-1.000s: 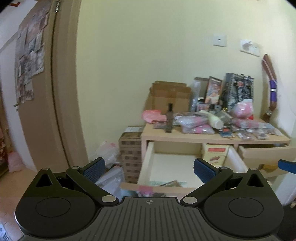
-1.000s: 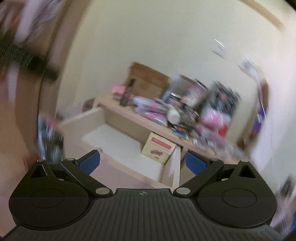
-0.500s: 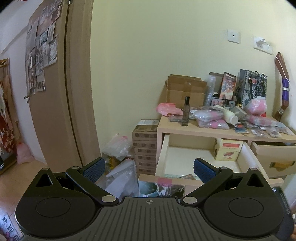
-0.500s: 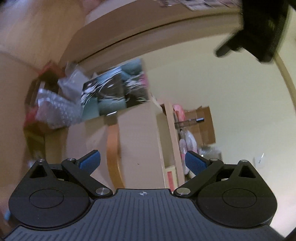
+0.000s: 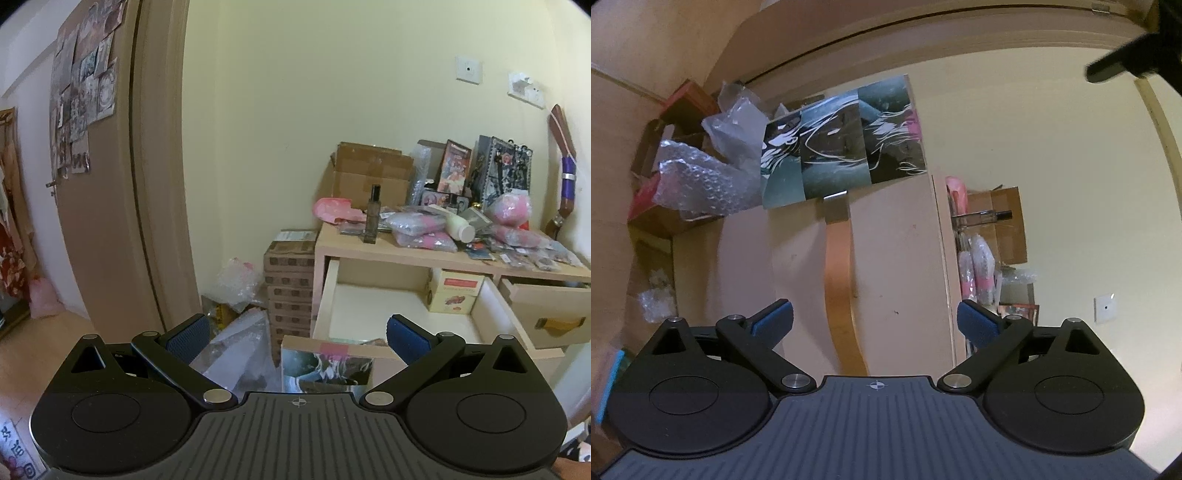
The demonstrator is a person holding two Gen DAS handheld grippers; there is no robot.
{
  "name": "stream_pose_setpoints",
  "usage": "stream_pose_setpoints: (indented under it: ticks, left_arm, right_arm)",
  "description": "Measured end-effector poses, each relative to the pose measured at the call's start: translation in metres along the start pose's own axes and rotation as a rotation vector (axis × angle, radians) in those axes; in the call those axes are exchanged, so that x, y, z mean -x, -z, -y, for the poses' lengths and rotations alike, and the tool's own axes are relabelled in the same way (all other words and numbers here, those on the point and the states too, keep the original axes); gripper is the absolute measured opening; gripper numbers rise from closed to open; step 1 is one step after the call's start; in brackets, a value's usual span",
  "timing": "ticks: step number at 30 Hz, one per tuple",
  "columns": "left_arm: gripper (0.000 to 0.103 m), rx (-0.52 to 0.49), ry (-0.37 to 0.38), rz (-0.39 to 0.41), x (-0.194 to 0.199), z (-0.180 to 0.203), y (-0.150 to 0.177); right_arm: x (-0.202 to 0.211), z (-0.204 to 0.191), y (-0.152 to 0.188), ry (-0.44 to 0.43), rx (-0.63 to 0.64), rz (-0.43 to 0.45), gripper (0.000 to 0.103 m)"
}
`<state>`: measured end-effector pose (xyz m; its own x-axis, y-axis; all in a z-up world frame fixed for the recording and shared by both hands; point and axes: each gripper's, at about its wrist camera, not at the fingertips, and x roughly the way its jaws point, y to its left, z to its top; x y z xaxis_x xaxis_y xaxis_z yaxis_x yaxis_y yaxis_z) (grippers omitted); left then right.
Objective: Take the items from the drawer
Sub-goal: 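Roll the right tool and move it onto the lower drawer's orange handle, then close the right gripper around the orange strap handle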
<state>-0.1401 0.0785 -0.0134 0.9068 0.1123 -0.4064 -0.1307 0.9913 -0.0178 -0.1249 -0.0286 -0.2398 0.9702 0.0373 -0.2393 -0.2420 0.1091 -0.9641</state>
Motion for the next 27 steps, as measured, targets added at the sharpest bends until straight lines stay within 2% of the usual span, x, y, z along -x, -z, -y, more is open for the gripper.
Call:
stream_pose_setpoints:
  ticks: [6, 8, 11, 16, 18, 27]
  left_arm:
    - [0.103, -0.011, -0.005, -0.003, 0.000, -0.002, 0.001]
    - [0.103, -0.014, -0.009, -0.006, -0.001, -0.004, 0.001]
    - [0.103, -0.019, -0.017, -0.011, -0.001, -0.006, 0.002]
    - [0.103, -0.010, -0.021, -0.021, -0.004, -0.010, 0.001]
    - [0.103, -0.003, -0.019, -0.025, -0.005, -0.012, 0.001]
    - [0.103, -0.020, -0.018, -0.029, -0.010, -0.013, 0.002]
  right_arm:
    - [-0.010, -0.006, 0.001, 0.006, -0.001, -0.030, 0.074]
    - [-0.013, -0.007, 0.001, 0.005, -0.007, -0.035, 0.073]
    - [-0.018, -0.009, 0.001, 0.001, -0.010, -0.045, 0.065]
    - [-0.026, -0.011, 0.002, 0.000, -0.014, -0.062, 0.059]
    - [-0.029, -0.011, 0.003, -0.002, -0.020, -0.068, 0.048]
    - [-0.039, -0.010, 0.005, -0.012, -0.026, -0.086, 0.039]
